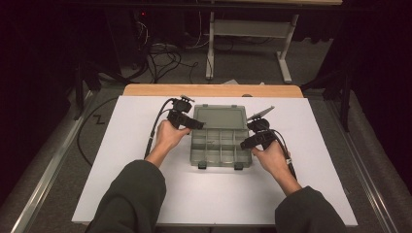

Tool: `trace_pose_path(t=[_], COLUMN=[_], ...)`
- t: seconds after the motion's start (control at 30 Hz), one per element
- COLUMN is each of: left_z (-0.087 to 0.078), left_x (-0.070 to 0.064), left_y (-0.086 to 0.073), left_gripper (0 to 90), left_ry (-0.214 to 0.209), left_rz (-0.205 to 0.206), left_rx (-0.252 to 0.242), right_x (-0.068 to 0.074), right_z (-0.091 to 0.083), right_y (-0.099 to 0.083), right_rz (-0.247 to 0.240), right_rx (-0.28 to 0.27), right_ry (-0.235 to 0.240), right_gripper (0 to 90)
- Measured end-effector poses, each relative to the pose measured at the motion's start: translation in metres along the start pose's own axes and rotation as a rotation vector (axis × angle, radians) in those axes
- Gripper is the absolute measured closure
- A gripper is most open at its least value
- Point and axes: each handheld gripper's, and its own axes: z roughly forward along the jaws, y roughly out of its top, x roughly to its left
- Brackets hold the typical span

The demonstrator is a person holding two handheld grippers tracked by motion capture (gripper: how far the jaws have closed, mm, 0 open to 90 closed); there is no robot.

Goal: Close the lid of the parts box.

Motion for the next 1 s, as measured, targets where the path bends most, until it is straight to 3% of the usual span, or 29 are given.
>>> trace_pose_path(t=[0.5, 1.0], left_z=[0.003, 0.021], left_x=[0.005, 0.004], left_y=[0.011, 0.022], left_gripper=[28.7, 27.6], left_ry=[-0.032, -0.072], left_rz=[-0.046, -0.102], left_rx=[0.022, 0.095], right_x=[0.001, 0.001], right_z=[0.000, 0.000], right_y=[0.000, 0.000], right_rz=[0.003, 0.004], right_rx=[-0.002, 0.000], right_ry=[-0.002, -0.003], right_gripper=[55.5, 55.5])
